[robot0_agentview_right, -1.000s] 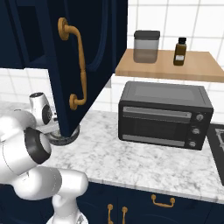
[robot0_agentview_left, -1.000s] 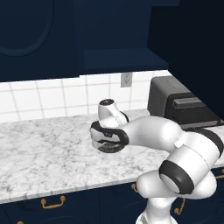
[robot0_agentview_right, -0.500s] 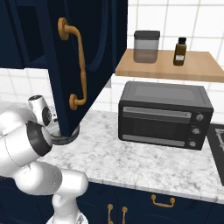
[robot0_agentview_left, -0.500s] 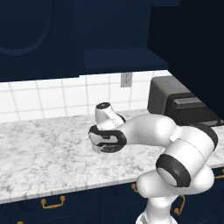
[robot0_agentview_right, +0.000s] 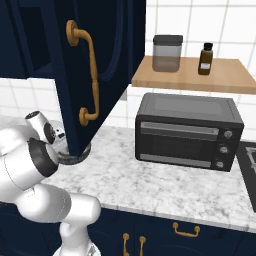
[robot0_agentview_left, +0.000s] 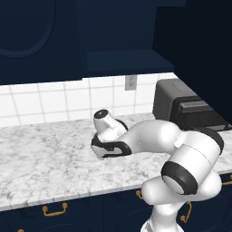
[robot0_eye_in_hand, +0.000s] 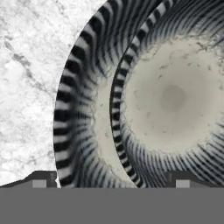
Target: Pick up the bowls on the counter and stack them on top of one another in the open cabinet. Place the smaller bowl on top of the larger bowl.
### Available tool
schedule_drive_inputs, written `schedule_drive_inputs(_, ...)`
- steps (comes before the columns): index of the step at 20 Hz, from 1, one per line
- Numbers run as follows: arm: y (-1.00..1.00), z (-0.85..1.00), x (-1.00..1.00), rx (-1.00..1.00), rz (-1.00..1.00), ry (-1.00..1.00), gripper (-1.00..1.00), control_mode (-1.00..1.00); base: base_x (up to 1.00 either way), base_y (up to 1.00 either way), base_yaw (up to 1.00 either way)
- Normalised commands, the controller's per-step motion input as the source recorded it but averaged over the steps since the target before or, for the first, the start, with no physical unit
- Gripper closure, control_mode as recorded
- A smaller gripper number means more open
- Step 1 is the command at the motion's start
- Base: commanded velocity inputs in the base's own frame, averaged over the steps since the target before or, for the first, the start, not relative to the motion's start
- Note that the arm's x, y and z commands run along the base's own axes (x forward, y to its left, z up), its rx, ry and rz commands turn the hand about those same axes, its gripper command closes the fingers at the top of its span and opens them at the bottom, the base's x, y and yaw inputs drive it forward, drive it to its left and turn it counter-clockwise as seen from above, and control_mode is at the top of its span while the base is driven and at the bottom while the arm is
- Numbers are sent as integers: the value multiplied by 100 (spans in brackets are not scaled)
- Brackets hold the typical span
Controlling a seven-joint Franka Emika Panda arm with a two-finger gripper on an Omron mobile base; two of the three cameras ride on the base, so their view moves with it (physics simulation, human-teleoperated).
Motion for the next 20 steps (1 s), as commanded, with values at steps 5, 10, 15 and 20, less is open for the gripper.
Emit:
schedule_drive_inputs(5,0,-29,7,-7,12,0,100,-100,0,0,0)
schedule_drive_inputs(10,0,-10,1,-3,11,0,100,-100,0,0,0)
schedule_drive_inputs(15,0,5,-16,0,3,-3,100,-100,0,0,0)
schedule_drive_inputs(20,0,88,-56,0,0,-5,100,-100,0,0,0)
